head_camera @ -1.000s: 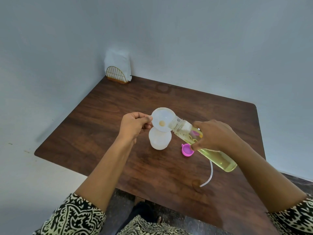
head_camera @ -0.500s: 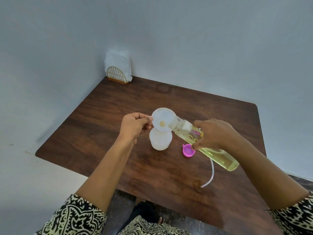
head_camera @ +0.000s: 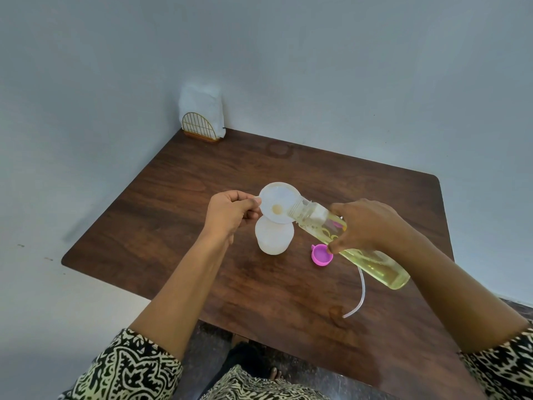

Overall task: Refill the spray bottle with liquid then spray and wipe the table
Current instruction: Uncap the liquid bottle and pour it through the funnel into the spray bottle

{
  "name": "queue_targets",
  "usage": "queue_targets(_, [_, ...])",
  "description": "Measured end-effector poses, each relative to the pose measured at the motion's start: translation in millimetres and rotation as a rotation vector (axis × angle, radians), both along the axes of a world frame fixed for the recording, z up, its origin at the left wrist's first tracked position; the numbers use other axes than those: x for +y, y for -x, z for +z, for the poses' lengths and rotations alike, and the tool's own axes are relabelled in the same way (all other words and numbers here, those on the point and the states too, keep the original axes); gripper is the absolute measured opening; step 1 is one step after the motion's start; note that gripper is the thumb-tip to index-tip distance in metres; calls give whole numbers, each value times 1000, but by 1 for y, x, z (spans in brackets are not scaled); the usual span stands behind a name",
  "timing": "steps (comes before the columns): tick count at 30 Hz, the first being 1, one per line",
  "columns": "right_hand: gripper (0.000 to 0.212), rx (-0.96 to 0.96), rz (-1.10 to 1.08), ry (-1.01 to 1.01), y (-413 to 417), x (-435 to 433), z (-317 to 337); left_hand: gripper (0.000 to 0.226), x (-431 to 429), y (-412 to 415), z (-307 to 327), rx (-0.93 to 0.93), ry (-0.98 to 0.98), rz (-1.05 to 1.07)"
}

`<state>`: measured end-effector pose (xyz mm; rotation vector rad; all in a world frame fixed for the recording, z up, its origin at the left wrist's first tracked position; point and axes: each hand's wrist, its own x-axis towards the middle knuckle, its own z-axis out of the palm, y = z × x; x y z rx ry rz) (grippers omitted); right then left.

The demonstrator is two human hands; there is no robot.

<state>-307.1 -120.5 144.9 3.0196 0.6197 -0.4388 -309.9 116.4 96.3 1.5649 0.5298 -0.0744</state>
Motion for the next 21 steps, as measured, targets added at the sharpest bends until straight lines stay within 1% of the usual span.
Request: queue_targets(21, [48,13,9,17,-1,0,2,7,-1,0,1,-8,9,1])
